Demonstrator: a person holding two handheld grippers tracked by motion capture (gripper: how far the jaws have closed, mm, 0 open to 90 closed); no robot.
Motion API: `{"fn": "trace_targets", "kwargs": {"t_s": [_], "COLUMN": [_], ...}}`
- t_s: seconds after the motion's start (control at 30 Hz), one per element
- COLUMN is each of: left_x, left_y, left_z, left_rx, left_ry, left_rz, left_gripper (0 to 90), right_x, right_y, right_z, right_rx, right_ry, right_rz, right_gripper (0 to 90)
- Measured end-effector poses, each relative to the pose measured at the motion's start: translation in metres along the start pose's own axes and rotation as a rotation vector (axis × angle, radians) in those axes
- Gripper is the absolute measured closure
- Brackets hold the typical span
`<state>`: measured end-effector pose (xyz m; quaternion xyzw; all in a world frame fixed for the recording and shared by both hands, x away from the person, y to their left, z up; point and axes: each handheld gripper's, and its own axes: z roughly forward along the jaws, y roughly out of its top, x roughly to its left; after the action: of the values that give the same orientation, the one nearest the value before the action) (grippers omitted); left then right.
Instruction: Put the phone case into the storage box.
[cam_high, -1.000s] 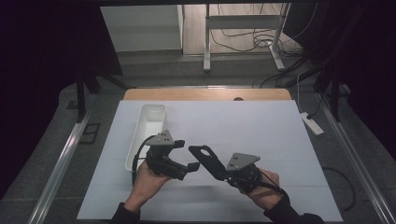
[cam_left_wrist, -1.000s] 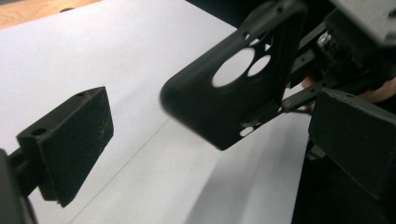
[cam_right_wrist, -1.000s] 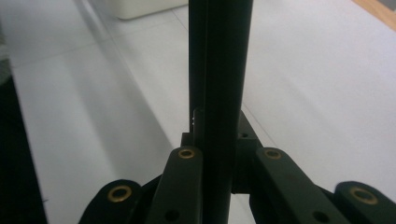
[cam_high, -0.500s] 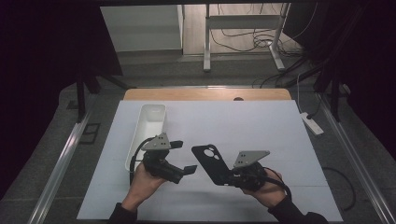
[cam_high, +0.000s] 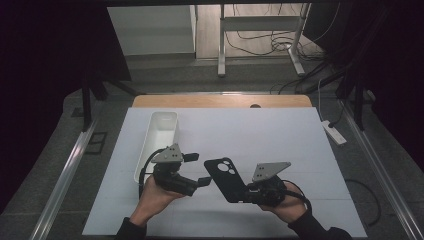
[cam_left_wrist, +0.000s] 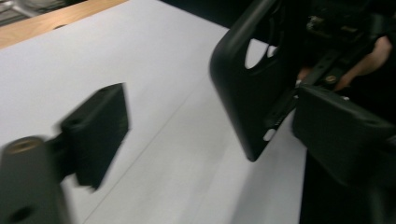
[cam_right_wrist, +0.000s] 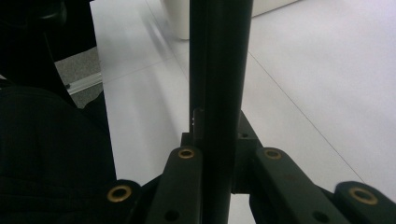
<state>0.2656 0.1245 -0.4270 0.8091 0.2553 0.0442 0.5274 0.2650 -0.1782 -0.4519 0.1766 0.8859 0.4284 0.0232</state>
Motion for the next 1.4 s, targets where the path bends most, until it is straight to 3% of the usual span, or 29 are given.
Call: {"fn": "trace_targets", "kwargs": {"t_s": [0.13,0.3,0.63,0.83,1.03,1.33,1.4], "left_x": [0.0003,0.0001,0.0018,0.0014,0.0030,0.0031,0.0027], "left_y": [0.0000,0.0002,0.0002,-0.0003,-0.0007,0.0009,0.0018], "left_z": [-0.0022,-0.0020,-0.0032,-0.0026,-0.0037,-0.0036,-0.0040], "left_rx": [-0.011,-0.010,-0.020,-0.019,-0.049,-0.047,-0.052], "left_ry": [-0.032,-0.053,-0.075,-0.080,-0.126,-0.129,-0.122], "left_rz": [-0.006,-0.010,-0.030,-0.028,-0.050,-0.072,-0.073], "left_gripper": [33.8,49.3,68.2,75.7,81.8,83.5,83.5], "right_x": [0.0011,0.0023,0.0033,0.0041,0.0041,0.0039,0.0032], "right_y": [0.0001,0.0007,0.0014,0.0017,0.0016,0.0014,0.0016], "right_z": [0.0004,0.0005,0.0010,0.0013,0.0017,0.0046,0.0052], "right_rx": [-0.002,-0.008,-0.009,-0.011,-0.014,-0.005,-0.006], "right_ry": [0.004,0.000,-0.009,-0.009,-0.018,-0.041,-0.049], "right_rz": [-0.006,-0.016,-0.028,-0.036,-0.042,-0.039,-0.030], "right_gripper": [85.0,85.0,85.1,85.0,84.9,84.3,79.1]}}
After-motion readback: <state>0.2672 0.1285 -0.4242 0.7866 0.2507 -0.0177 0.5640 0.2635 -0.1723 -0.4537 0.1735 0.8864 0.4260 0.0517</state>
